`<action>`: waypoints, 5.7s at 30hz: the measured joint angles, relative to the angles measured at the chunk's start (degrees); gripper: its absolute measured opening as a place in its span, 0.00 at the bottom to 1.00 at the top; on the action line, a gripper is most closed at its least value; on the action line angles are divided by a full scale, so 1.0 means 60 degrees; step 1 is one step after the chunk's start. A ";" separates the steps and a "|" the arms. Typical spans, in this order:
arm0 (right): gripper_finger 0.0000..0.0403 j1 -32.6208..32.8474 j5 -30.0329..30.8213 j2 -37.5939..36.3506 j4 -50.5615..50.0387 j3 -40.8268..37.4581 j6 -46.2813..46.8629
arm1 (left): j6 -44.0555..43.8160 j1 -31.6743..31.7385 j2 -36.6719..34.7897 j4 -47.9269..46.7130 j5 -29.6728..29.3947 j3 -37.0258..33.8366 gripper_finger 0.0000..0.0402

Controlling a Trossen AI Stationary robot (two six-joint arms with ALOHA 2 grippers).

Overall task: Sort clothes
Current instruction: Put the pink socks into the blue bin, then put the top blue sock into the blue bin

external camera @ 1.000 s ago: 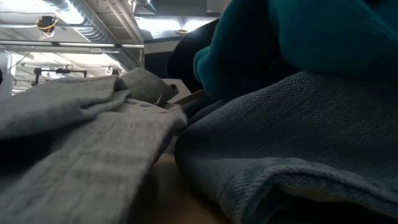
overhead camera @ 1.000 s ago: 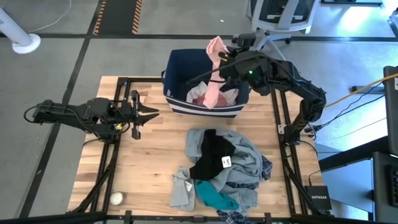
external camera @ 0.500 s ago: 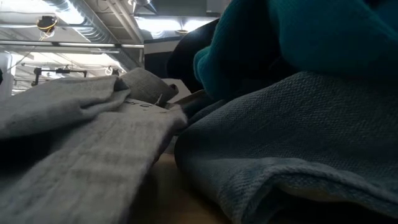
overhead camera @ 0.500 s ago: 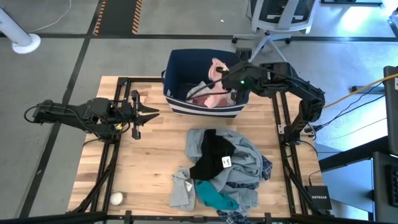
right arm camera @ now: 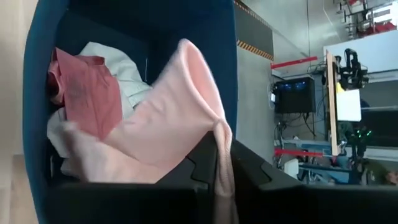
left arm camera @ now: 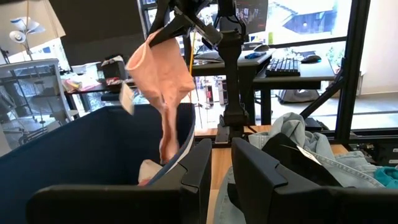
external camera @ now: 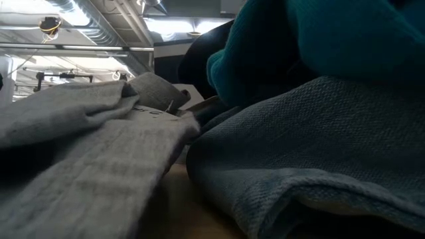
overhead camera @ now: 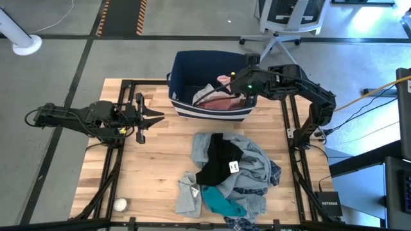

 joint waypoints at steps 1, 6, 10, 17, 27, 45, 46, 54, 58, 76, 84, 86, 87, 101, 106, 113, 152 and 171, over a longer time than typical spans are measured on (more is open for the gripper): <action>0.10 0.0000 0.0000 0.0000 0.0000 0.0000 0.0083 | 0.0000 0.0000 0.0000 0.0000 -0.0002 0.0000 0.15; 0.14 0.0000 -0.0041 0.0116 0.0053 -0.0006 0.0700 | 0.0000 0.0000 0.0000 0.0015 -0.0001 0.0000 0.15; 0.20 0.0000 -0.0128 0.0280 0.0090 -0.0132 0.0819 | -0.0030 0.0000 0.0000 0.0015 0.0000 0.0000 0.15; 0.40 0.0006 -0.0601 0.0331 0.0315 -0.0314 0.0827 | -0.0062 -0.0003 0.0000 0.0015 -0.0002 0.0000 0.15; 0.50 0.1191 -0.4171 0.0323 0.0386 -0.0100 0.0843 | 0.0014 0.0000 0.0000 0.0022 -0.0002 0.0000 0.15; 0.49 0.5868 -0.3806 0.2278 0.0684 -0.0117 0.2433 | -0.0106 -0.0002 0.0000 0.0037 -0.0001 0.0000 0.15; 0.49 0.6016 -0.3826 0.2470 0.0735 -0.0117 0.2430 | -0.0135 0.0000 0.0000 0.0040 -0.0001 0.0000 0.15; 0.49 0.6803 -0.4833 0.3627 0.1590 -0.0117 0.2339 | -0.0141 -0.0002 0.0000 0.0039 0.0002 0.0000 0.15; 0.49 0.7000 -0.4788 0.3926 0.1551 -0.0117 0.2543 | -0.0142 -0.0003 0.0000 0.0037 -0.0001 0.0000 0.15; 0.49 0.7160 -0.4451 0.5241 0.1591 -0.0117 0.3570 | 0.0669 -0.0003 0.0000 0.0295 0.0002 0.0000 0.15; 0.49 0.6927 -0.4761 0.5268 0.1436 -0.0117 0.3553 | 0.1147 0.0000 0.0000 0.0292 0.0002 0.0000 0.15; 0.49 0.6929 -0.4778 0.5249 0.1526 -0.0235 0.3567 | 0.1189 -0.0002 0.0000 0.0295 0.0001 0.0000 0.15; 0.49 0.6925 -0.4836 0.5238 0.1656 -0.0383 0.3572 | 0.1289 -0.0002 0.0000 0.0293 -0.0001 0.0000 0.15; 0.41 0.6866 -0.5042 0.5260 0.2726 -0.1763 0.3599 | 0.1570 0.0000 0.0000 0.0294 -0.0001 0.0000 0.15; 0.21 0.6859 -0.4963 0.5260 0.2277 -0.1760 0.3581 | 0.1606 0.0000 0.0000 0.0291 0.0000 0.0000 0.15; 0.05 0.6856 -0.4722 0.5245 0.1898 -0.1412 0.3574 | 0.1598 0.0000 0.0000 0.0291 -0.0001 0.0000 0.15; 0.07 0.3747 0.2516 0.1667 -0.0491 -0.0022 0.2550 | 0.1610 0.0000 0.0000 0.0287 0.0002 0.0000 0.15; 0.22 0.0596 0.0145 0.1654 -0.0495 -0.0113 0.2284 | 0.1643 0.0000 -0.0003 0.0273 0.0002 0.0000 0.15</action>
